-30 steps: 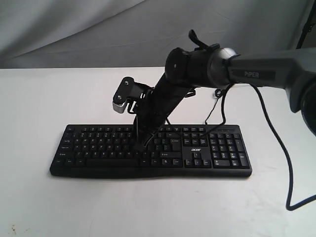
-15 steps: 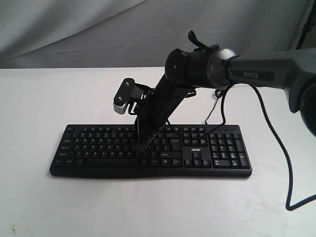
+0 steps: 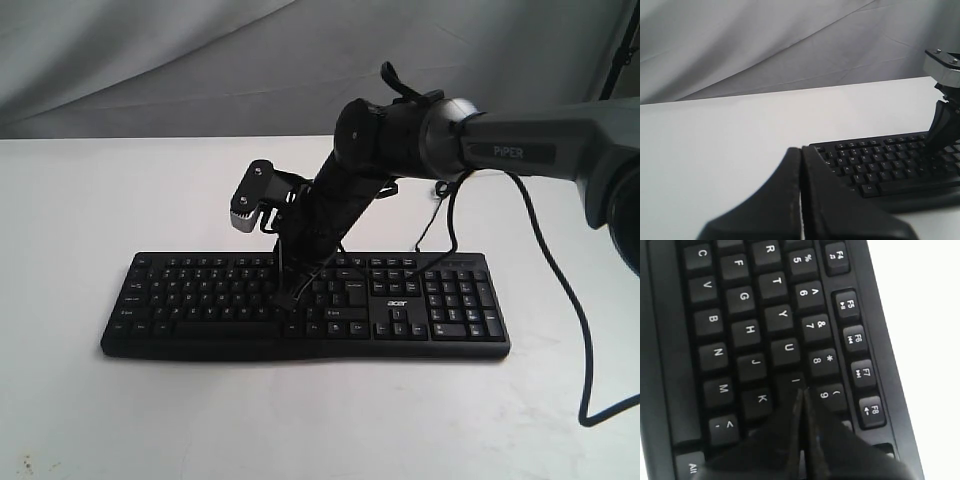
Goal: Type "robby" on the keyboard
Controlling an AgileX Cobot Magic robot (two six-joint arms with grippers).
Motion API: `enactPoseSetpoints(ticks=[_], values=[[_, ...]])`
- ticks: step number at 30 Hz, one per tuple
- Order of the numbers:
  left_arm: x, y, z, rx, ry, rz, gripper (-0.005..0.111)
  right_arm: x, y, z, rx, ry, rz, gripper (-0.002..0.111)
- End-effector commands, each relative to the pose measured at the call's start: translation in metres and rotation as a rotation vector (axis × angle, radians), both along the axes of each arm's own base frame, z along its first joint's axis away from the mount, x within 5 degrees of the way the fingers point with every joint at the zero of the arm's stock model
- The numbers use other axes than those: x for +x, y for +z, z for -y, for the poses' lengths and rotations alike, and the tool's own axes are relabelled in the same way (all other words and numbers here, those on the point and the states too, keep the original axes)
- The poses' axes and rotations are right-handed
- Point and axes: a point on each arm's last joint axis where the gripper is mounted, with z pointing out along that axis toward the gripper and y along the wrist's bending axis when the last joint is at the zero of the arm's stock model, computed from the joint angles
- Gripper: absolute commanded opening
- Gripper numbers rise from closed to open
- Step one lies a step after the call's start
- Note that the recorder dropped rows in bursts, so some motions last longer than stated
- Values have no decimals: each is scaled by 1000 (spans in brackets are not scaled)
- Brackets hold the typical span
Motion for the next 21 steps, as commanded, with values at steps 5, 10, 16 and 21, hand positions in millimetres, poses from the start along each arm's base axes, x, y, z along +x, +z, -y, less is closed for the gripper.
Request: enactPoseSetpoints(ticks=[5, 10, 16, 21], values=[[0, -1, 0, 1, -5, 5, 0, 1, 1, 4, -20, 7, 4, 0], [0, -1, 0, 1, -5, 5, 0, 1, 1, 4, -20, 9, 5, 0], [0, -1, 0, 1, -5, 5, 0, 0, 0, 5, -28, 13, 4, 0], [0, -1, 0, 1, -5, 5, 0, 0, 0, 5, -32, 15, 4, 0]])
